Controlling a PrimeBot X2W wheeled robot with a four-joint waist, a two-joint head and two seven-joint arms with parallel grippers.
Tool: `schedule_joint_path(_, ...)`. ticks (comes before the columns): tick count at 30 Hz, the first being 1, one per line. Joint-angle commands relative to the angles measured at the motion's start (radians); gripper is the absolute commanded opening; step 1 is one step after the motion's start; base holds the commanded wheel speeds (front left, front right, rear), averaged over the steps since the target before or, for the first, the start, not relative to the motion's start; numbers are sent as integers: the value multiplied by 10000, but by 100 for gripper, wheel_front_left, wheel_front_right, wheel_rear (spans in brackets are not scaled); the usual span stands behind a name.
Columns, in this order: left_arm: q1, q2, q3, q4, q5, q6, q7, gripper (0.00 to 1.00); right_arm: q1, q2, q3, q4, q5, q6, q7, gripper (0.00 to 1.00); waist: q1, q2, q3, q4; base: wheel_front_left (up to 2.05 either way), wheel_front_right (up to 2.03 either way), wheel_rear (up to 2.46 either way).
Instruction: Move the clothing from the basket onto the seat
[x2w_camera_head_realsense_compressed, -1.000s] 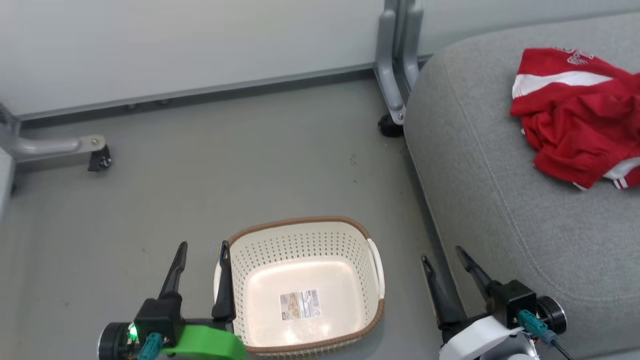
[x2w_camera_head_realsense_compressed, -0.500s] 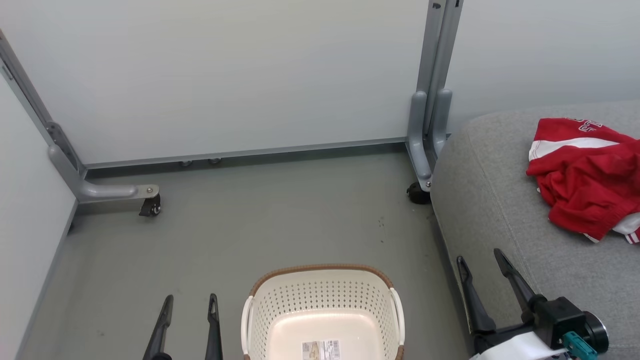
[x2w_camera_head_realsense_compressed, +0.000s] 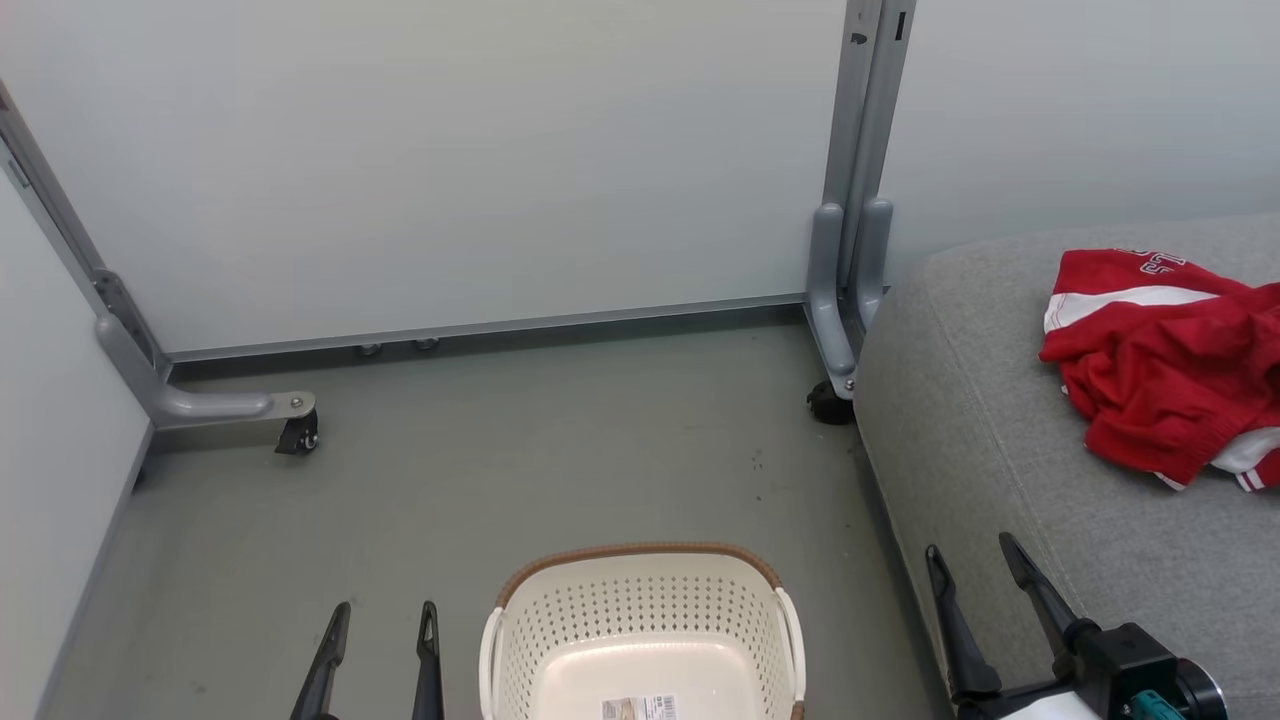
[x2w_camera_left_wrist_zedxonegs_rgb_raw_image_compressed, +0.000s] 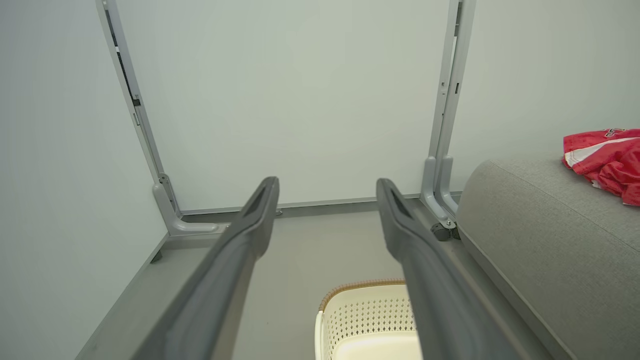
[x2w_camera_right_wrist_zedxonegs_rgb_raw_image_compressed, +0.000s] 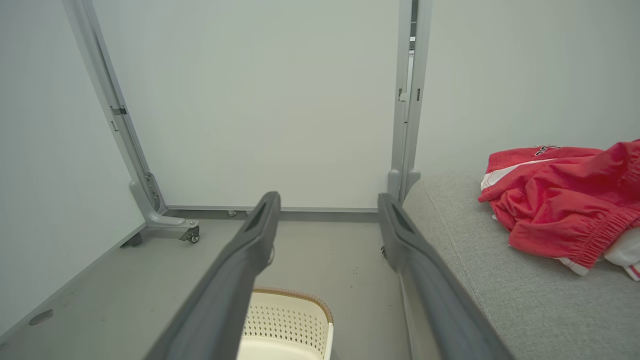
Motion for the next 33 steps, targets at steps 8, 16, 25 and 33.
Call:
schedule_joint_path(8,13,-13,109,206,3,-28,4,0,44,10,-1,156,-53,0,6,0,1,0,-20,-83,0,0,0)
schedule_joint_path(16,-241,67,210,410,-1489,-111,231,0,-149,-34,-81,395,1386,1,266,0,1,0,58,-74,0,0,0)
schedule_joint_path(25,-718,172,360,738,-3292,-307,559,0,-517,-105,-203,590,3165,0,607,0,1,0,159,-60,0,0,0)
schedule_joint_path(33,-1095,237,493,991,-4747,-461,834,0,-798,-148,-316,730,4600,-1,893,0,1,0,250,-48,0,0,0)
